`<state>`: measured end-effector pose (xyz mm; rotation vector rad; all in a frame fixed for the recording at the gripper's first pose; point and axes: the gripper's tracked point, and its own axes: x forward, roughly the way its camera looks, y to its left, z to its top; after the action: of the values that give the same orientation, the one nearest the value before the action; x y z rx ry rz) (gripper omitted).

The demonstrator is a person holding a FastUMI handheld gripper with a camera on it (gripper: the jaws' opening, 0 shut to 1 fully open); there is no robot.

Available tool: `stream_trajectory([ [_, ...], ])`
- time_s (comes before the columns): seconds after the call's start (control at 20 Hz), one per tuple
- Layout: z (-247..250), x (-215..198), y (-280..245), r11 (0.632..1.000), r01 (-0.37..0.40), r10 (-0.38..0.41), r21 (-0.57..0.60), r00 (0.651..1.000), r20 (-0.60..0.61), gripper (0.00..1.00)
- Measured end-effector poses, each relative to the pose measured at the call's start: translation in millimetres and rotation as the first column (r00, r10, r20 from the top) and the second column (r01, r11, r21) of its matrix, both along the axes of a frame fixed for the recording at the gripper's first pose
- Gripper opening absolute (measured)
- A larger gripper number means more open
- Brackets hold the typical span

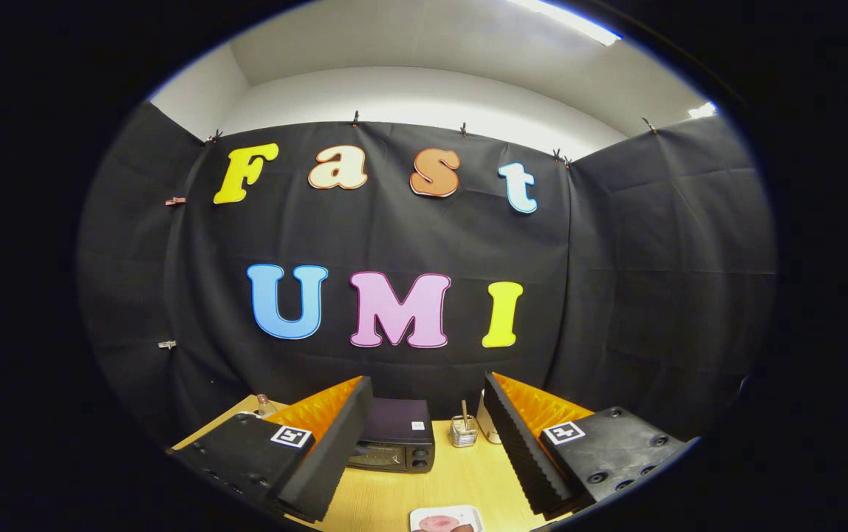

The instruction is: Open the toaster oven, put the food inside, and close the toaster oven door.

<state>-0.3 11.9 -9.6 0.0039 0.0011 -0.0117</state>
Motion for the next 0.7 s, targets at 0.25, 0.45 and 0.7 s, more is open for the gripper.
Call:
stream_trajectory([
  [0.25,-44,17,31,0.999,-0.034,0.034,-0.004,0.998,-0.062,0.98],
  [0.45,-93,39,69,0.998,-0.063,0.066,0.027,0.988,-0.139,0.98],
  [0.7,-162,74,115,0.993,-0.091,0.107,0.077,0.964,-0.244,0.98],
])
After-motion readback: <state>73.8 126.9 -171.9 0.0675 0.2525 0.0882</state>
